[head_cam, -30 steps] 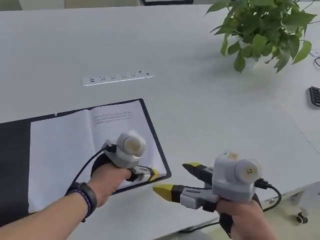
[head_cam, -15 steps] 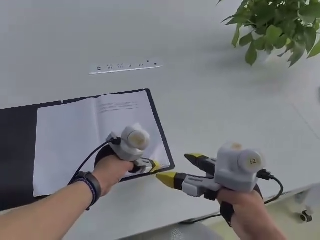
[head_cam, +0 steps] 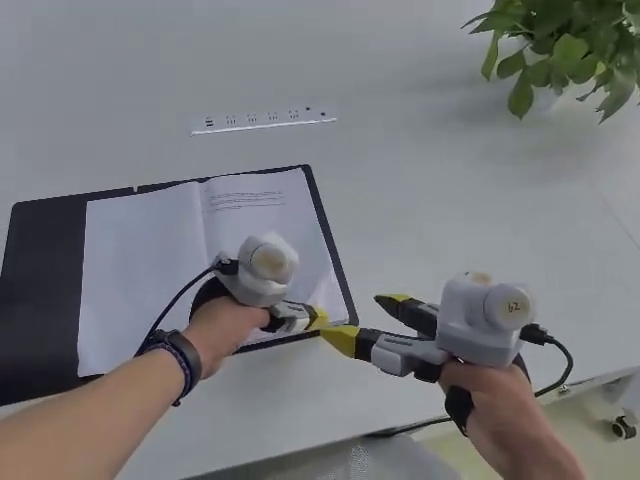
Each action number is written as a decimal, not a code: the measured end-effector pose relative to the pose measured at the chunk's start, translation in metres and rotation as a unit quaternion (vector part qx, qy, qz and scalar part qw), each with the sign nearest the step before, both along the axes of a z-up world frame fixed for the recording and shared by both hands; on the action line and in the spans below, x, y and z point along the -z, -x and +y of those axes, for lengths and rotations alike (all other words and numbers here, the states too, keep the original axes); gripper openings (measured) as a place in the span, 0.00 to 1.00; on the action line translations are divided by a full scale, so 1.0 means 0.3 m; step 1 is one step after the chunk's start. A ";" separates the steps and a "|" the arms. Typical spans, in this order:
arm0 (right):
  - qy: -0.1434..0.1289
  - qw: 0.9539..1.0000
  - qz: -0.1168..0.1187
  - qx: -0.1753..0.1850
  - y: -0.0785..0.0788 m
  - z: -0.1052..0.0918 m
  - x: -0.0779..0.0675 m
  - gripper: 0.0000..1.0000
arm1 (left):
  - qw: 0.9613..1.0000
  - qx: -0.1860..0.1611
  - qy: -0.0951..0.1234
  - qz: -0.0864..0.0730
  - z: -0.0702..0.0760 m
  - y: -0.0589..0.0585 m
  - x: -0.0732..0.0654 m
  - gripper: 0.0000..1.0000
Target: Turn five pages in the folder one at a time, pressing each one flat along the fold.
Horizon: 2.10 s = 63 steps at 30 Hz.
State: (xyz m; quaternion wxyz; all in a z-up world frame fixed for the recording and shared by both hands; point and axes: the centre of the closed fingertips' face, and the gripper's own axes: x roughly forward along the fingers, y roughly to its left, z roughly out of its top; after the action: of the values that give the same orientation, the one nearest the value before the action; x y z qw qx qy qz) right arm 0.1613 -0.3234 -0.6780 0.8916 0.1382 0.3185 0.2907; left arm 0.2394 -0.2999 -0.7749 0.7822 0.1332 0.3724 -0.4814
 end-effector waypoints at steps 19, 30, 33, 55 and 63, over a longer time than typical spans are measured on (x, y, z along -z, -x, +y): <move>-0.003 1.000 0.005 -0.004 -0.004 0.005 0.008 0.63 | 1.000 -0.008 0.010 0.003 0.004 -0.006 -0.003 0.58; -0.007 1.000 0.006 -0.013 -0.079 0.011 0.036 0.58 | 1.000 -0.014 0.013 0.004 0.017 -0.011 -0.004 0.55; -0.008 1.000 0.012 -0.022 -0.113 0.017 0.053 0.58 | 1.000 -0.017 0.018 0.004 0.016 -0.010 -0.005 0.55; -0.041 0.998 0.043 -0.012 -0.280 0.018 0.151 0.51 | 1.000 -0.013 0.007 -0.016 0.025 -0.019 0.006 0.52; -0.050 0.997 0.063 -0.012 -0.306 0.028 0.202 0.50 | 1.000 -0.016 0.013 -0.013 0.024 -0.019 0.003 0.51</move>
State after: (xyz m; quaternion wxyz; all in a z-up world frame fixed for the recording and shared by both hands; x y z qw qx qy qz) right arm 0.2530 -0.3151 -0.7387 0.8584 0.1965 0.3607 0.3072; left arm 0.2451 -0.2926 -0.7758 0.7965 0.1235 0.3580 -0.4714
